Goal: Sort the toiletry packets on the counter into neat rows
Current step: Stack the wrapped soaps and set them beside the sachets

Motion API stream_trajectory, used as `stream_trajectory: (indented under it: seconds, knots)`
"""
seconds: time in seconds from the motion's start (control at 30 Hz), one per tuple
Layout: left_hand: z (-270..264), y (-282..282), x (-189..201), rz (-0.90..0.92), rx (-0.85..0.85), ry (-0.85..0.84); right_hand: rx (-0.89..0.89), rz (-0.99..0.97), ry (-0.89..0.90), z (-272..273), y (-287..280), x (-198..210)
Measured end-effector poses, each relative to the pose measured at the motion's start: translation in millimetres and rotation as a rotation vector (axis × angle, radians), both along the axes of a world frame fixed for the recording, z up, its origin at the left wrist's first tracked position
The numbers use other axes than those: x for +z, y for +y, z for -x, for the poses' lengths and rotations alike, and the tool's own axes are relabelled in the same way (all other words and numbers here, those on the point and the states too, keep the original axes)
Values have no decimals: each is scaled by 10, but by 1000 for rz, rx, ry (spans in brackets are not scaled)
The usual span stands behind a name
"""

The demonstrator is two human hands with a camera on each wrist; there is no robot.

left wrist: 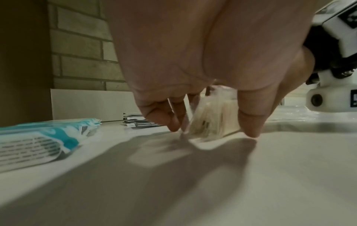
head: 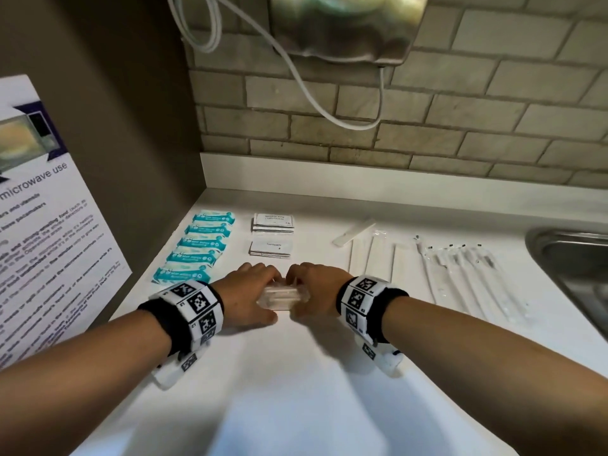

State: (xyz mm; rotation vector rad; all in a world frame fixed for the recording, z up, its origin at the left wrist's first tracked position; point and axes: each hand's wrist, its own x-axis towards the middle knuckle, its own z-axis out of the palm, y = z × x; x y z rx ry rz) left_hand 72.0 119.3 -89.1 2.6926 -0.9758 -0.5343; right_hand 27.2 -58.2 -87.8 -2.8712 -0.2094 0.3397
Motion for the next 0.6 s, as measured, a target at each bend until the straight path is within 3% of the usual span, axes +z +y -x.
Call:
stream_trajectory:
  seconds: [0.27,0.47,0.6]
  knots:
    - [-48,-20,88,62,-3,-54,-13,-12,31,-44,10,90]
    - [-50,-114,86,-34,-1,-17,-13,7,86,-91,47,51]
    - [4,-189,23,-5,18,-25,-61,-22,63,-114,133,-37]
